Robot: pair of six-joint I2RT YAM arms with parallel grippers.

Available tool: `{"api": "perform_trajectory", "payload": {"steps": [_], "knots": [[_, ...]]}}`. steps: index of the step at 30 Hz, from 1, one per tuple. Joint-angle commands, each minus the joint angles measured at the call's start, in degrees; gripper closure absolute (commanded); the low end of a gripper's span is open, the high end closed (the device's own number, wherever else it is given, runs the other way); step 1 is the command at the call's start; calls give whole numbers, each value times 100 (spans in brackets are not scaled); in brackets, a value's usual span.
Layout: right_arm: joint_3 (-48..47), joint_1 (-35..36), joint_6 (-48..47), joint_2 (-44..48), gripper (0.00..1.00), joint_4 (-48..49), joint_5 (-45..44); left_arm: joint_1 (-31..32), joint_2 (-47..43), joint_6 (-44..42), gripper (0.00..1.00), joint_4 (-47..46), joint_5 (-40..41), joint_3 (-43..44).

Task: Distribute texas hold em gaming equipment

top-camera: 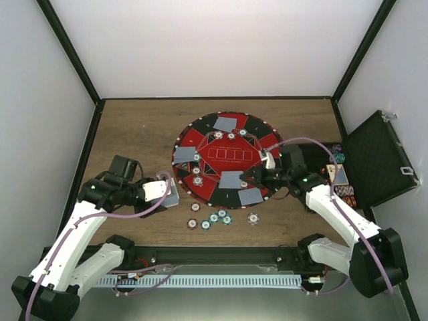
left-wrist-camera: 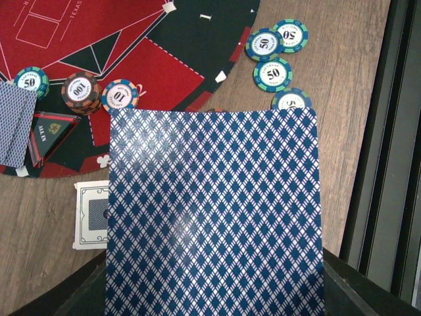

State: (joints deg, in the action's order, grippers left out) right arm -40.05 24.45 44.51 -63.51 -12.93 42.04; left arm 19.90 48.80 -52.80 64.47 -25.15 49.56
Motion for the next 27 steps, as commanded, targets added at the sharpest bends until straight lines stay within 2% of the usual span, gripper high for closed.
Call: {"api": "perform_trajectory", "payload": {"steps": [1, 8, 20, 21, 24, 27], "knots": [[568, -519, -586, 225, 99, -963, -113, -13, -34, -103, 91, 5, -58, -16], [853, -743, -889, 134, 99, -1296, -739, -13, -19, -122, 91, 30, -34, 3], [470, -786, -1118, -918, 98, -1423, -1860, -16, 13, -142, 91, 48, -84, 38], [425, -790, -1139, -996, 95, -1461, -1997, -13, 22, -135, 91, 60, -99, 56], [269, -785, -1136, -1079, 79, -1645, -2348, -13, 25, -134, 91, 93, -122, 88], [111, -785, -1074, -937, 57, -1727, -2527, -13, 13, -165, 91, 92, -122, 69]]}}
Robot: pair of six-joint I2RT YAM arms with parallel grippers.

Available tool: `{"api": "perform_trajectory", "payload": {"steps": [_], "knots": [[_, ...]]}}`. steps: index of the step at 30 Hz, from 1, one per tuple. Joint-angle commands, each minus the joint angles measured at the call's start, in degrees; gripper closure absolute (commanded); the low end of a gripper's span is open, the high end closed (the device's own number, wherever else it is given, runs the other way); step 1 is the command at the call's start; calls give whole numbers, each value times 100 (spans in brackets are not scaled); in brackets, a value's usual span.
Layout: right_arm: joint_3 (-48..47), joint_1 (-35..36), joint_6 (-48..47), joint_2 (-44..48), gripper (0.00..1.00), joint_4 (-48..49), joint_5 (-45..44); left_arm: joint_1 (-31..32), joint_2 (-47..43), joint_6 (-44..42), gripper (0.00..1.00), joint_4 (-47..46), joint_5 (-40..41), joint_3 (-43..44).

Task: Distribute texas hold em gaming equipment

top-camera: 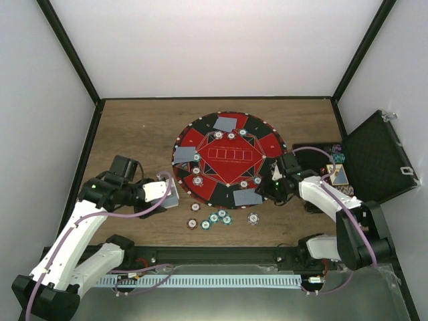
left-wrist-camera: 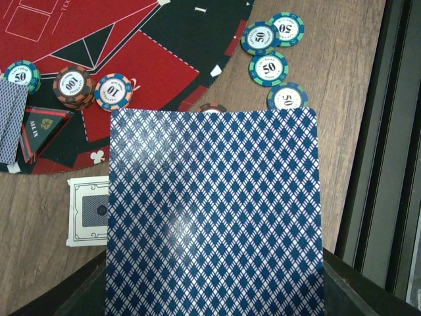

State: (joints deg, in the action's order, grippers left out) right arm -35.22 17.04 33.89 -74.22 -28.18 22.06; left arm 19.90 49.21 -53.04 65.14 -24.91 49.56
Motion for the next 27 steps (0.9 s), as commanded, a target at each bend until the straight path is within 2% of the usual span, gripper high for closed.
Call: {"api": "perform_trajectory", "payload": {"steps": [1, 6, 9, 13, 17, 22, 27], "knots": [[-448, -42, -2, 190, 51, -242, -546, -15, -23, -144, 91, 25, -146, 68], [-1081, 123, -33, 318, 43, -595, -615, -17, 35, -114, 91, 32, -208, 137], [-1392, 614, 265, 478, 36, -480, -290, -13, 45, -94, 91, 24, -274, 165], [-1591, 1715, 1028, 496, 23, 598, 492, -15, 62, -41, 91, 3, -361, 168], [-1770, 2694, 1668, -37, 17, 1733, 1009, -13, 58, -36, 91, 7, -371, 166], [-2053, 3455, 2143, -886, 15, 2915, 1507, -13, 27, -38, 91, -23, -370, 134], [-2521, 3824, 2219, -1552, 16, 3196, 1657, -13, 18, -30, 91, -40, -390, 140]]}}
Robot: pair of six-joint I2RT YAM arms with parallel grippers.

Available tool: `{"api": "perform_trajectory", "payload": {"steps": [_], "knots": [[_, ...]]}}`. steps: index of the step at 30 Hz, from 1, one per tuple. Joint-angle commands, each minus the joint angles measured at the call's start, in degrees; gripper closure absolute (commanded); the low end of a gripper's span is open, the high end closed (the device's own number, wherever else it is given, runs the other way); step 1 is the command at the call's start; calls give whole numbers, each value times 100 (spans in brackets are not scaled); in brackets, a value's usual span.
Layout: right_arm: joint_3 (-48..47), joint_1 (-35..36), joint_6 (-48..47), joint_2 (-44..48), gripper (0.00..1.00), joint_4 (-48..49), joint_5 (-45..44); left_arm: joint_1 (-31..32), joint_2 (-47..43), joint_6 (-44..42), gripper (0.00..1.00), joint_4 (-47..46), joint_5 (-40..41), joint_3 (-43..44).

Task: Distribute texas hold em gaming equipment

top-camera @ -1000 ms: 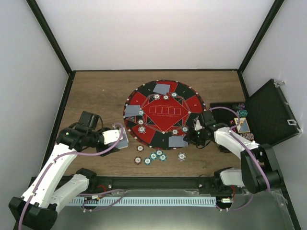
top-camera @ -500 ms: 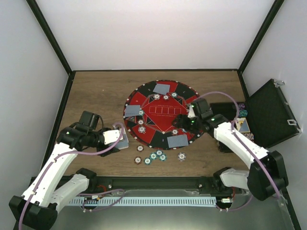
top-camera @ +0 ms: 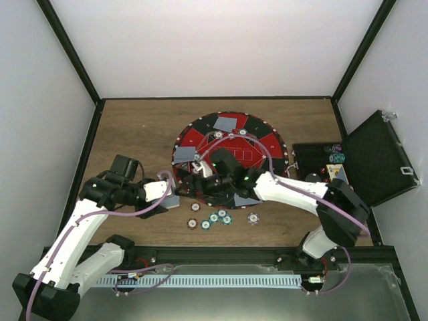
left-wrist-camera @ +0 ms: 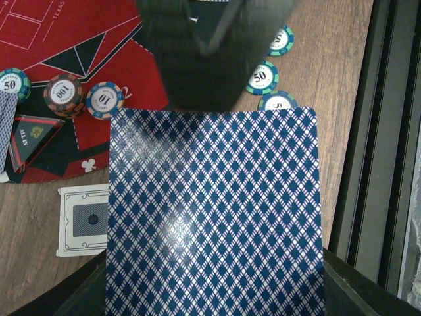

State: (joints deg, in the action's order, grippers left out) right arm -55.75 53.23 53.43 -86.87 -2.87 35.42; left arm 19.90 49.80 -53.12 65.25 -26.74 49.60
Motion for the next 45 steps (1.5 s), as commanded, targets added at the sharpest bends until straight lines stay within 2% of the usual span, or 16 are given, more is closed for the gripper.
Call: {"api": "perform_trajectory", "payload": {"steps": [1, 10, 19, 28, 37, 40, 45], "knots": [[-520, 243, 301, -385, 16, 741, 365, -13, -41, -20, 91, -54, -215, 137], [-844, 419, 602, -1190, 19, 1358, 756, -14, -58, -20, 91, -49, -244, 165], [-769, 375, 624, -1513, 27, 1547, 941, -13, -67, -40, 91, 14, -273, 268], [58, -139, 601, -1313, 34, 1719, 997, -13, -97, -40, 91, 108, -306, 371], [198, -199, 467, -963, 41, 1522, 902, -13, -69, -30, 91, 67, -323, 344], [211, -201, 419, -801, 48, 1436, 884, -15, -85, -35, 91, 66, -285, 333], [333, -224, 413, -399, 72, 1342, 799, -13, -129, -66, 91, 33, -227, 205]]}}
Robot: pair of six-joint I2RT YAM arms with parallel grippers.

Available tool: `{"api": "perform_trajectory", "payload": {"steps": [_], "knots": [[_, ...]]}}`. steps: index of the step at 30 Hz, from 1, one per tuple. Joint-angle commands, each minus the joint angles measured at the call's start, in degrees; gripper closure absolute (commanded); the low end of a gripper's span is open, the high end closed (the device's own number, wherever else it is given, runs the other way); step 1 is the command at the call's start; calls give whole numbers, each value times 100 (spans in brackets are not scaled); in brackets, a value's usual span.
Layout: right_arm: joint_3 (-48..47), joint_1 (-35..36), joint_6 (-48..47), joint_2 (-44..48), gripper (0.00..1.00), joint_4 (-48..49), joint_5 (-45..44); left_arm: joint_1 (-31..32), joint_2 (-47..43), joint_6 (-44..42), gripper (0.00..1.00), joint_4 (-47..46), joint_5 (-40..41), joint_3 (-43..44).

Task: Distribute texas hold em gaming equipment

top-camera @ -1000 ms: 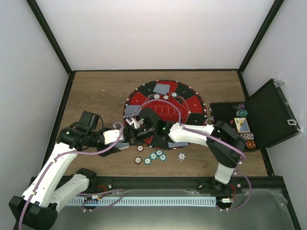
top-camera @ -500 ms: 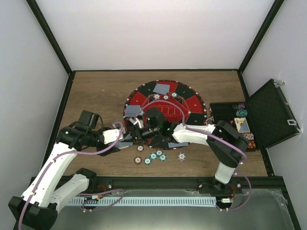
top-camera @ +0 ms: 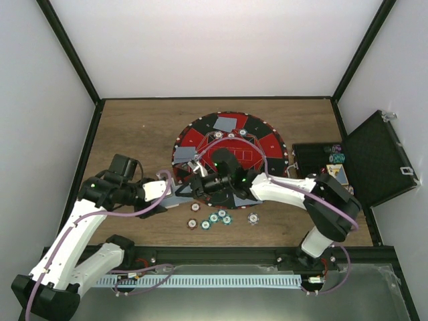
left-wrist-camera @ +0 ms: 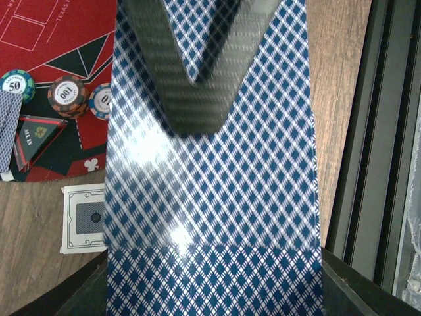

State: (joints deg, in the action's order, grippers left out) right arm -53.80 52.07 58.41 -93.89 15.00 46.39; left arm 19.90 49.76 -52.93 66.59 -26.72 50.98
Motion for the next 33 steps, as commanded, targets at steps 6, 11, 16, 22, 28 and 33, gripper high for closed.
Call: {"api": "perform_trajectory", "payload": {"steps": [6, 11, 16, 22, 28, 33], "knots": [[273, -214, -165, 785, 98, -734, -414, -19, -118, -101, 91, -124, -220, 44], [222, -532, -584, 1152, 99, -1443, -486, -13, -107, -93, 91, -116, -182, 27], [-298, -1168, -1829, 1233, 99, -2960, -961, -13, -104, -66, 91, -122, -77, -28], [-1794, -1336, -3529, 224, 99, -4469, -4005, -16, -90, 15, 91, -47, -44, 52], [-3115, -927, -5107, -1312, 99, -4402, -7083, -14, -179, 21, 91, 42, 76, 56], [-2994, -578, -7529, -2072, 99, -2312, -8927, -13, -188, 63, 91, 128, 110, 100]]}}
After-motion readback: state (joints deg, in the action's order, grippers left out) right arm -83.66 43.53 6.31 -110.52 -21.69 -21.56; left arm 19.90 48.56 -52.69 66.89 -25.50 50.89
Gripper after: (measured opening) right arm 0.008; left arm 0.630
